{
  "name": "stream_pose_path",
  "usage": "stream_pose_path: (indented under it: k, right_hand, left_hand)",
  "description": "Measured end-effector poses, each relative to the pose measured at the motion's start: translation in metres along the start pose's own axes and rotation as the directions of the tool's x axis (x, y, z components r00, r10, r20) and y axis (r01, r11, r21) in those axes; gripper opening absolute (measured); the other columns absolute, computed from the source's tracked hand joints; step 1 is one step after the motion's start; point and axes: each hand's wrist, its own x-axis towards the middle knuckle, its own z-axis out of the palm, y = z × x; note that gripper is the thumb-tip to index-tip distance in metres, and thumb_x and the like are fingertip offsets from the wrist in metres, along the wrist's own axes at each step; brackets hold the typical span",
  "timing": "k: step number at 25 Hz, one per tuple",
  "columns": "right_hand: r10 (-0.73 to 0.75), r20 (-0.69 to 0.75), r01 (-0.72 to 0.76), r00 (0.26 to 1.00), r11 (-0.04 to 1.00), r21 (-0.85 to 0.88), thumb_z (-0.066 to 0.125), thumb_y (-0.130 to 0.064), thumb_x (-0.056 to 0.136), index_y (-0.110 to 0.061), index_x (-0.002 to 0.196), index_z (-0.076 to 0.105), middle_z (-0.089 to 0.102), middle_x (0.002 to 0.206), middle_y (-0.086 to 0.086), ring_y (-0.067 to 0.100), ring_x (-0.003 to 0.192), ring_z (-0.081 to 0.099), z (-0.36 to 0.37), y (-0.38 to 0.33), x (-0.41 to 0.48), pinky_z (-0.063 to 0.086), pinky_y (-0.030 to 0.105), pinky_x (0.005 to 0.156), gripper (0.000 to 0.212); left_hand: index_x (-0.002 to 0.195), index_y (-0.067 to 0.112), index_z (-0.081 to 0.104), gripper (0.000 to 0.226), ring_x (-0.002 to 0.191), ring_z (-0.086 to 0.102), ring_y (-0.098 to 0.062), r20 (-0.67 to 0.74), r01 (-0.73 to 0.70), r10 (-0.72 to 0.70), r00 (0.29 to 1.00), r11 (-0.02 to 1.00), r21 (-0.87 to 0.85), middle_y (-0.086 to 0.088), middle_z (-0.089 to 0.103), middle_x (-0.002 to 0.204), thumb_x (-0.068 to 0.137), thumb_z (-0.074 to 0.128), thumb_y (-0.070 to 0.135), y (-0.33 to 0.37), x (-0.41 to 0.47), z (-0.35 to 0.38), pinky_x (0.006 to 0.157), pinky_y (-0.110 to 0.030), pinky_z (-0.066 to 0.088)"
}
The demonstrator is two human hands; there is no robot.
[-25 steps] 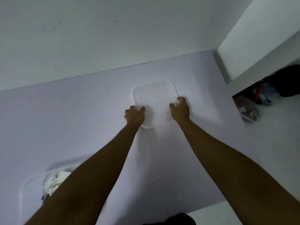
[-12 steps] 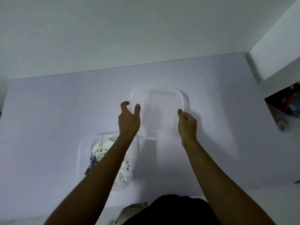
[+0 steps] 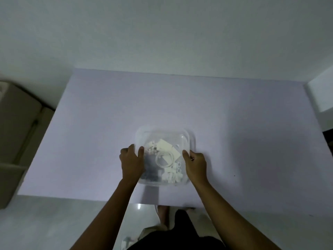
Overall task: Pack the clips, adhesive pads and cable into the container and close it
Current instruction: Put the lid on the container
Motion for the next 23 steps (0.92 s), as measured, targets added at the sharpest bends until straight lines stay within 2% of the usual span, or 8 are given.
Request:
stream_pose_path:
  k: [3,5,7,10,13,15,17,23]
  right_hand:
    - [0.036,0.009,-0.036,0.999,0.998,-0.054,0.053,-0.062,0.086,-0.016,0.084,0.050,0.056,0.089,0.010,0.018,0.075,0.057,0.010,0.005,-0.010,0.042,0.022,0.065,0.046]
    - [0.064,-0.012,-0.065,0.998,0.996,-0.062,0.055,-0.056,0.091,-0.001,0.092,0.062,0.062,0.100,0.017,0.023,0.084,0.064,0.013,0.006,-0.014,0.047,0.024,0.069,0.056]
    - [0.071,-0.022,-0.073,0.997,0.995,-0.073,0.056,-0.051,0.093,0.007,0.107,0.064,0.061,0.106,0.018,0.026,0.090,0.066,0.013,0.003,-0.016,0.050,0.026,0.072,0.060]
    - [0.074,-0.025,-0.076,0.997,0.995,-0.069,0.054,-0.057,0.090,0.005,0.109,0.065,0.063,0.102,0.018,0.026,0.087,0.067,0.012,0.000,-0.014,0.055,0.032,0.073,0.065]
    - [0.109,-0.024,-0.111,0.994,0.992,-0.057,0.050,-0.065,0.084,0.000,0.094,0.066,0.063,0.090,0.016,0.021,0.076,0.064,0.014,0.004,-0.007,0.050,0.027,0.062,0.068]
    - [0.121,-0.002,-0.121,0.993,0.991,-0.053,0.057,-0.052,0.089,-0.007,0.075,0.058,0.056,0.076,0.010,0.016,0.063,0.055,0.006,-0.003,-0.002,0.039,0.017,0.054,0.047]
    - [0.105,0.003,-0.104,0.995,0.993,-0.048,0.062,-0.034,0.093,-0.013,0.063,0.045,0.044,0.062,0.004,0.010,0.050,0.041,-0.006,-0.008,0.005,0.031,0.012,0.045,0.041]
    - [0.132,-0.028,-0.131,0.991,0.991,0.009,0.063,-0.024,0.093,-0.019,0.057,0.036,0.036,0.054,-0.003,0.010,0.047,0.035,-0.086,-0.013,0.069,0.030,0.023,0.047,0.045]
  left_hand:
    - [0.113,0.003,0.061,0.041,0.110,0.053,-0.036,0.075,-0.013,0.014,0.997,1.000,-0.010,-0.023,0.057,0.117,0.097,0.049,0.039,-0.021,0.001,0.001,0.087,-0.035,0.041]
    - [0.106,0.002,0.062,0.041,0.098,0.060,-0.033,0.114,-0.008,0.010,0.993,1.000,-0.020,-0.020,0.062,0.111,0.097,0.049,0.040,-0.030,0.007,0.003,0.080,-0.032,0.043]
    - [0.108,0.001,0.062,0.044,0.098,0.061,-0.035,0.128,0.003,0.000,0.992,1.000,-0.018,-0.021,0.065,0.108,0.097,0.050,0.041,-0.034,0.012,0.006,0.083,-0.037,0.047]
    - [0.119,0.001,0.059,0.048,0.107,0.060,-0.036,0.129,0.006,-0.008,0.992,1.000,0.012,-0.020,0.065,0.114,0.097,0.049,0.043,-0.033,0.016,0.011,0.093,-0.043,0.047]
    - [0.121,0.001,0.058,0.045,0.105,0.060,-0.037,0.117,0.009,-0.012,0.993,1.000,0.025,-0.022,0.063,0.114,0.099,0.049,0.039,-0.028,0.019,0.018,0.090,-0.041,0.047]
    - [0.119,0.001,0.058,0.043,0.103,0.059,-0.038,0.103,0.023,-0.027,0.994,0.999,0.035,-0.024,0.062,0.112,0.098,0.050,0.037,-0.022,0.021,0.024,0.088,-0.042,0.048]
    - [0.120,0.000,0.058,0.043,0.105,0.058,-0.039,0.095,0.040,-0.045,0.994,0.998,0.045,-0.024,0.061,0.113,0.098,0.052,0.036,-0.010,0.023,0.031,0.090,-0.044,0.049]
    - [0.120,0.001,0.059,0.043,0.105,0.059,-0.039,0.131,-0.050,0.046,0.990,0.998,0.030,-0.023,0.061,0.113,0.097,0.055,0.037,0.081,0.042,0.086,0.090,-0.041,0.047]
